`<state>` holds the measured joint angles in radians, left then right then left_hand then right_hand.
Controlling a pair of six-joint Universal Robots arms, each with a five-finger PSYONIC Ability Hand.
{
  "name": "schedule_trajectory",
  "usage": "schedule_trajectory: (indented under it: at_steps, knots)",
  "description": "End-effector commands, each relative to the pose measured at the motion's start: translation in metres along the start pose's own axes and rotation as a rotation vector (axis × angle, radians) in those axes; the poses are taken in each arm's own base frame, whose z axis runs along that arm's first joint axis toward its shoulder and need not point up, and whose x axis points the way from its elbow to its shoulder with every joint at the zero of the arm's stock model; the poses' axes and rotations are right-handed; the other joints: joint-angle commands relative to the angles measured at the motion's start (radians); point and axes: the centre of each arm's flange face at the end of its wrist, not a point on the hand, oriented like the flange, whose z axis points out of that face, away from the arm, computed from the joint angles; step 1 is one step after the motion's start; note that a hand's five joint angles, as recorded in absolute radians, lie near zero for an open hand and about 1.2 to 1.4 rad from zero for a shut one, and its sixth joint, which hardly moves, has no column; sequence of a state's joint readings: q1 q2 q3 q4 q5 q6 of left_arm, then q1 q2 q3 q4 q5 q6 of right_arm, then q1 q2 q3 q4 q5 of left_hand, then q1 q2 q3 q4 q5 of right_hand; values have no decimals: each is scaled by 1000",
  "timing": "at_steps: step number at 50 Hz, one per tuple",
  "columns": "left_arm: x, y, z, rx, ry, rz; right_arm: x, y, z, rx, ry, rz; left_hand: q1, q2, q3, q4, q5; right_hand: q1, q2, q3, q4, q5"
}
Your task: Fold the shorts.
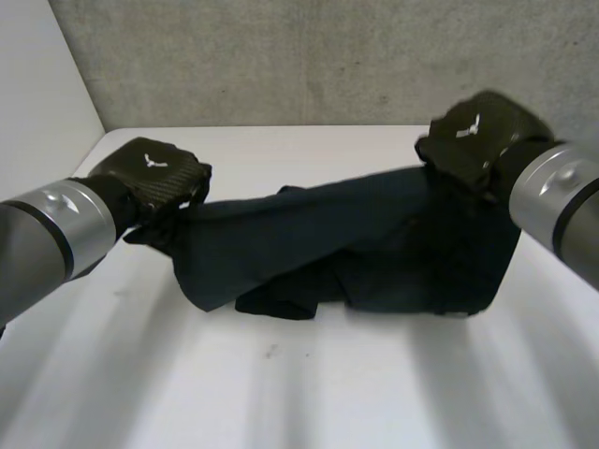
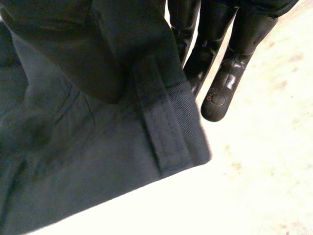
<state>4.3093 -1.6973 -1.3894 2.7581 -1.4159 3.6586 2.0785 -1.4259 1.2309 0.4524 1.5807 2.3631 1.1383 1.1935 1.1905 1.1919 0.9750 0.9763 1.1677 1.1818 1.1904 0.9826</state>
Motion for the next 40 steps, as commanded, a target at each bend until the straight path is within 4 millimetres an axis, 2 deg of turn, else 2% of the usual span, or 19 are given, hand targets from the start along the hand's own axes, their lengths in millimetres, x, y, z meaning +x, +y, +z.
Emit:
schedule_trajectory:
  at_steps: [1,4,7,10,11,13,14,15,16,18,19,23,24,27,30,34,38,39,40]
  knots:
    - [18,24,31,-71,7,98,-30,33,33,-156,-110,-60,258,203,206,204,247,420,229,214,206,239]
    - [30,37,56,-95,-15,121,-40,42,52,-182,-138,-61,258,203,206,204,247,420,229,214,206,239]
    - [27,37,85,-83,-103,132,-43,43,76,-169,-123,-47,258,203,206,204,247,420,229,214,206,239]
    - [19,20,106,-31,-197,134,-32,30,98,-83,-41,-33,258,203,206,204,247,420,229,214,206,239]
    - [9,-8,109,50,-267,128,-20,17,105,-19,22,-36,258,203,206,204,247,420,229,214,206,239]
    - [-2,-34,107,132,-330,116,-2,-1,110,67,109,-32,258,203,206,204,247,420,229,214,206,239]
    - [-19,-66,101,246,-407,98,19,-23,111,165,210,-23,258,203,206,204,247,420,229,214,206,239]
    - [-26,-80,98,302,-438,88,31,-35,110,218,265,-17,258,203,206,204,247,420,229,214,206,239]
    - [-43,-114,85,448,-520,62,53,-57,105,325,371,-1,258,203,206,204,247,420,229,214,206,239]
    - [-55,-140,71,569,-586,46,74,-81,96,447,478,23,258,203,206,204,247,420,229,214,206,239]
    - [-67,-162,55,689,-652,30,92,-99,86,562,570,64,258,203,206,204,247,420,229,214,206,239]
    - [-87,-199,16,931,-792,-7,127,-125,51,786,741,152,258,203,206,204,247,420,229,214,206,239]
    - [-89,-201,12,959,-809,-11,127,-126,47,802,745,161,258,203,206,204,247,420,229,214,206,239]
    - [-90,-199,0,1011,-839,-14,114,-114,49,748,696,162,258,203,206,204,247,420,229,214,206,239]
    - [-86,-187,2,976,-820,-8,96,-98,59,667,621,164,258,203,206,204,247,420,229,214,206,239]
    - [-72,-149,25,856,-739,-3,57,-59,77,494,467,165,258,203,206,204,247,420,229,214,206,239]
    - [-44,-92,52,696,-612,-32,22,-26,87,379,349,157,258,203,206,204,247,420,229,214,206,239]
    - [-29,-66,62,625,-552,-39,15,-19,89,356,330,155,258,203,206,204,247,420,229,214,206,239]
    - [-22,-53,65,590,-521,-40,6,-10,93,325,305,154,258,203,206,204,247,420,229,214,206,239]
